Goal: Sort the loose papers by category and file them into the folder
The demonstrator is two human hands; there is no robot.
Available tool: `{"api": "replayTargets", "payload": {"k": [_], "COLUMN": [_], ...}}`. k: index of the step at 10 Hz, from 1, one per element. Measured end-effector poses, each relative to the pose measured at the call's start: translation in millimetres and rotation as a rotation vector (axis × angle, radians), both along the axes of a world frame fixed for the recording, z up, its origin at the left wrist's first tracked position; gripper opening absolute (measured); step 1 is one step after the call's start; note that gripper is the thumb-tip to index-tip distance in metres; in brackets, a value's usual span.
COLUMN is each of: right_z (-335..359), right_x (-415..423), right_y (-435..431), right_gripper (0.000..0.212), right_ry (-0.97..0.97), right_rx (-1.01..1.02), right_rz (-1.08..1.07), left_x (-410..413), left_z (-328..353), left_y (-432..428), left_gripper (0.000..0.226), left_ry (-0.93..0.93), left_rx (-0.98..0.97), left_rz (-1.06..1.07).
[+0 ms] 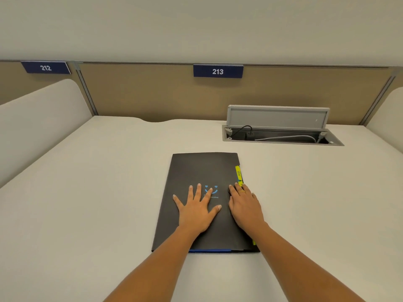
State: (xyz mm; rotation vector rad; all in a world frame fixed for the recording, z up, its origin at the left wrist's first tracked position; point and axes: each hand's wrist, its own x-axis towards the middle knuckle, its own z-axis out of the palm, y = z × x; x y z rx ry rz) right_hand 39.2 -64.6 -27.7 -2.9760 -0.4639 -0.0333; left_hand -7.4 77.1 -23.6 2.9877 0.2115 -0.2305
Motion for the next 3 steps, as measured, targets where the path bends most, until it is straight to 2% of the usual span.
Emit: {"api": "replayTargets", "payload": {"k": [3], "right_z": [11.2], "right_x": [-3.2], "right_y": [20.1], "right_gripper": [0.052], "right_ry": [0.037], "right_rx": [0.044], "right_rz": [0.003], "left_x": [4.7], "left_z": [9.1], "left_y": [18.1], "left_gripper": [0.060], "left_ry": [-0.129], "left_rx": [-0.068], "left_rz": [-0.066]}}
